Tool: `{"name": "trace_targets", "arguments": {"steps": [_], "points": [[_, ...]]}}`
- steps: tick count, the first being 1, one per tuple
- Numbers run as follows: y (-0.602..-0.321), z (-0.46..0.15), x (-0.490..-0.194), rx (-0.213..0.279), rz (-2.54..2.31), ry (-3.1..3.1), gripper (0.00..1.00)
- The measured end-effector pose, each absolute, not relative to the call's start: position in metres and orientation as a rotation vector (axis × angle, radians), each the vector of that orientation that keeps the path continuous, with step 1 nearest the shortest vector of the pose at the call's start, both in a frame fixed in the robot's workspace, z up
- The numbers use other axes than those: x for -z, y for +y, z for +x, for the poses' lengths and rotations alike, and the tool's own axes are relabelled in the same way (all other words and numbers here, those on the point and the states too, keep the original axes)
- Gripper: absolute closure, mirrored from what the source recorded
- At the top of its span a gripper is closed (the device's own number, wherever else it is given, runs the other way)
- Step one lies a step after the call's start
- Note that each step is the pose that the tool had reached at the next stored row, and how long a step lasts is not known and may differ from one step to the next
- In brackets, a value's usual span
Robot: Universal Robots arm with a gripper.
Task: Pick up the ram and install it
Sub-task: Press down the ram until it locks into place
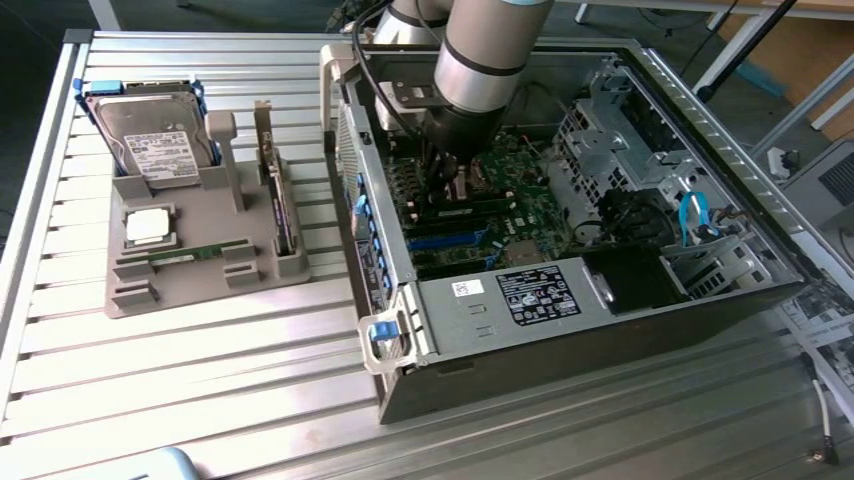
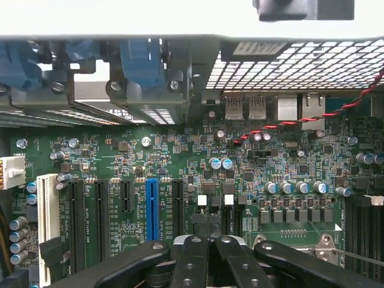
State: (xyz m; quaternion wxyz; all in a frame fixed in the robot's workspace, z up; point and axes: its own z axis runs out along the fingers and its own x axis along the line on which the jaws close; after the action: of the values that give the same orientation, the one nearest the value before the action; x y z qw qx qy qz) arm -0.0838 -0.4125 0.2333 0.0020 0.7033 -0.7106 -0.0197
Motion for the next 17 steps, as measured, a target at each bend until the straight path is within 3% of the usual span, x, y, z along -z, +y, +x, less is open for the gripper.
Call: {"name": "trace_targets", "arguments": {"steps": [17], "points": [[-0.4126, -0.0838, -0.2308, 0.062, 2.207, -2.230, 0.89]]}}
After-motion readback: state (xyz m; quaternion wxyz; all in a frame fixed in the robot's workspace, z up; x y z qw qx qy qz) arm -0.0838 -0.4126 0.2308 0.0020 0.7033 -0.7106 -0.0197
